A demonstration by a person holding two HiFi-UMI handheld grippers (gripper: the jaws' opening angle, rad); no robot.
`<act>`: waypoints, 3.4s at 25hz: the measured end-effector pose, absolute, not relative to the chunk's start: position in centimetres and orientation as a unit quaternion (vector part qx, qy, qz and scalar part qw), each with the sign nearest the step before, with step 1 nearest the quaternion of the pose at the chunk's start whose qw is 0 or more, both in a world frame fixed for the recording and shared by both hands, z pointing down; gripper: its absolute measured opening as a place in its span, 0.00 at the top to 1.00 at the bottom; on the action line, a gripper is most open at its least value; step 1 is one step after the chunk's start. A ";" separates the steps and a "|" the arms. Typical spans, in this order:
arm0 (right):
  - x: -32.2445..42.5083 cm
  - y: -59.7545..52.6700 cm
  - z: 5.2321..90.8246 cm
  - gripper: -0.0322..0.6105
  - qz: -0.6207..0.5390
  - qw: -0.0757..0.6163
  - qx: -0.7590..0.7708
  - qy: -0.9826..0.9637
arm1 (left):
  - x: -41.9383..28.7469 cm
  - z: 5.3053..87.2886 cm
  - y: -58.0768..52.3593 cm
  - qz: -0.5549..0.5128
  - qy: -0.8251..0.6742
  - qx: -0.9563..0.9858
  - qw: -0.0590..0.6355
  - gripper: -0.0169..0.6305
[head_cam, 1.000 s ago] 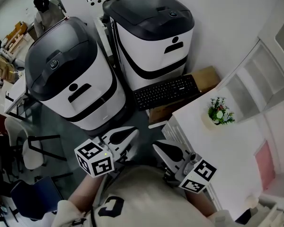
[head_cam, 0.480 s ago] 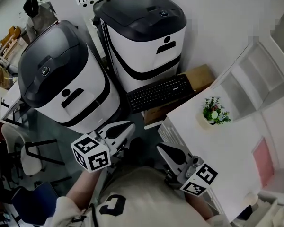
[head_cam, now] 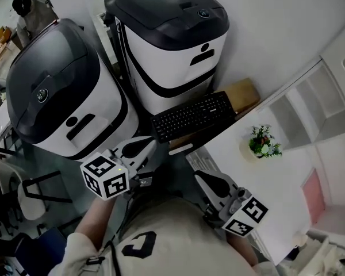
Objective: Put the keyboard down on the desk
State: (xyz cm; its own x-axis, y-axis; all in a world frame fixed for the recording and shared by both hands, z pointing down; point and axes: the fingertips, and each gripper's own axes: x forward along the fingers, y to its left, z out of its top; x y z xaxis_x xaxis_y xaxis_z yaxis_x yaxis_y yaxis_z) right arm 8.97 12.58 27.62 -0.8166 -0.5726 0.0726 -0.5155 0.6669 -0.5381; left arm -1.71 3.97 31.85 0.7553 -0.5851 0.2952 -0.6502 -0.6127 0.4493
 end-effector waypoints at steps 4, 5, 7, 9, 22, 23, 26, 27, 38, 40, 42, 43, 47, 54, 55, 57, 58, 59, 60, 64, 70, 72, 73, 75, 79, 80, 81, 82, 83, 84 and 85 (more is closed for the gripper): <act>7.2 10.3 28.0 0.91 -0.284 0.029 -0.299 0.911 | -4.3 33.3 1.6 0.066 -0.348 0.890 0.286 0.95; 6.9 9.8 28.0 0.91 -0.284 0.023 -0.301 0.910 | -4.8 33.7 1.0 0.067 -0.349 0.889 0.291 0.95; 6.2 9.0 28.2 0.91 -0.285 0.013 -0.303 0.909 | -5.8 34.7 0.0 0.072 -0.349 0.885 0.300 0.95; 5.7 8.3 28.5 0.91 -0.288 0.004 -0.307 0.907 | -6.5 35.8 -1.0 0.077 -0.349 0.882 0.309 0.95; 3.5 4.2 30.0 0.91 -0.305 -0.035 -0.350 0.885 | -7.6 45.4 -6.8 0.129 -0.329 0.862 0.363 0.95; 3.2 3.9 30.2 0.91 -0.307 -0.040 -0.351 0.884 | -7.8 46.4 -7.2 0.136 -0.329 0.860 0.366 0.95; 2.7 2.9 30.6 0.91 -0.310 -0.053 -0.355 0.880 | -8.4 49.0 -8.3 0.148 -0.329 0.854 0.376 0.95; 2.6 2.6 30.7 0.91 -0.312 -0.055 -0.357 0.879 | -8.5 49.7 -8.5 0.148 -0.325 0.853 0.381 0.95; 2.3 0.6 33.0 0.91 -0.349 -0.069 -0.316 0.879 | -6.0 58.9 -7.9 0.183 -0.260 0.800 0.510 0.45; 3.1 0.5 33.4 0.91 -0.364 -0.065 -0.313 0.875 | -5.4 61.2 -7.6 0.185 -0.261 0.779 0.539 0.45; 3.6 0.5 33.9 0.91 -0.375 -0.065 -0.307 0.873 | -5.0 63.1 -7.3 0.175 -0.269 0.757 0.569 0.45; 3.8 0.6 34.1 0.91 -0.377 -0.067 -0.303 0.873 | -4.8 63.7 -7.3 0.166 -0.270 0.748 0.583 0.45; 4.8 0.9 34.8 0.91 -0.386 -0.072 -0.297 0.870 | -3.1 64.8 -7.5 0.114 -0.250 0.725 0.632 0.44; 6.5 1.9 35.9 0.91 -0.402 -0.086 -0.306 0.859 | -2.2 66.8 -7.6 0.021 -0.255 0.685 0.682 0.44; 6.8 1.8 36.1 0.91 -0.402 -0.088 -0.313 0.856 | -2.1 67.1 -7.6 0.016 -0.255 0.681 0.686 0.44; 7.2 1.8 36.3 0.91 -0.402 -0.091 -0.323 0.852 | -1.7 67.7 -7.7 0.016 -0.250 0.681 0.688 0.44; 7.2 1.8 36.5 0.91 -0.403 -0.092 -0.325 0.850 | -1.5 67.8 -7.9 0.013 -0.249 0.683 0.687 0.47; 7.2 1.9 36.6 0.91 -0.406 -0.094 -0.326 0.849 | -1.5 67.8 -7.9 0.005 -0.246 0.683 0.687 0.57; 7.2 2.0 36.8 0.91 -0.409 -0.095 -0.327 0.847 | -1.5 67.7 -8.0 -0.006 -0.239 0.682 0.691 0.59; 7.9 1.8 37.7 0.91 -0.417 -0.108 -0.353 0.831 | -1.0 66.8 -8.0 -0.042 -0.198 0.681 0.703 0.75; 8.8 0.8 37.8 0.91 -0.413 -0.108 -0.384 0.819 | -1.2 66.0 -8.1 -0.042 -0.182 0.693 0.696 0.78; 9.0 0.6 37.9 0.91 -0.415 -0.106 -0.389 0.816 | -1.2 65.4 -8.0 -0.047 -0.169 0.689 0.703 0.79; 9.0 0.5 38.0 0.91 -0.417 -0.104 -0.394 0.812 | -1.2 65.0 -7.8 -0.051 -0.156 0.684 0.711 0.79; 9.2 0.2 38.2 0.91 -0.421 -0.101 -0.404 0.806 | -1.1 63.9 -7.4 -0.056 -0.127 0.675 0.724 0.80; 9.4 -0.5 38.4 0.91 -0.428 -0.091 -0.410 0.800 | -0.7 61.1 -7.4 -0.082 -0.083 0.670 0.733 0.82; 9.3 -0.6 38.4 0.91 -0.429 -0.089 -0.410 0.800 | -0.8 60.6 -7.4 -0.085 -0.080 0.671 0.732 0.82; 9.3 -0.7 38.4 0.91 -0.430 -0.088 -0.411 0.799 | -0.9 60.2 -7.4 -0.088 -0.076 0.672 0.732 0.82; 9.3 -0.8 38.4 0.91 -0.431 -0.086 -0.412 0.798 | -1.0 59.9 -7.3 -0.088 -0.072 0.674 0.730 0.83; 9.3 -0.8 38.5 0.91 -0.432 -0.084 -0.413 0.797 | -1.1 59.9 -7.2 -0.084 -0.072 0.680 0.725 0.83; 9.3 -0.8 38.5 0.91 -0.434 -0.082 -0.414 0.796 | -1.3 59.9 -7.2 -0.078 -0.073 0.687 0.718 0.83; 9.3 -0.9 38.5 0.91 -0.435 -0.080 -0.415 0.795 | -1.4 59.7 -7.1 -0.077 -0.073 0.689 0.717 0.82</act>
State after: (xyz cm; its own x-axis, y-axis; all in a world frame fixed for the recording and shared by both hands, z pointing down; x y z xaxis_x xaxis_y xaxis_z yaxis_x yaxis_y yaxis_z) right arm 9.28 -0.90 38.51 -0.6433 -0.5897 0.4883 -0.7292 0.2776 -0.6255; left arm -1.37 -7.15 59.69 0.9773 -0.2118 -0.0013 0.0095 0.0378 0.9992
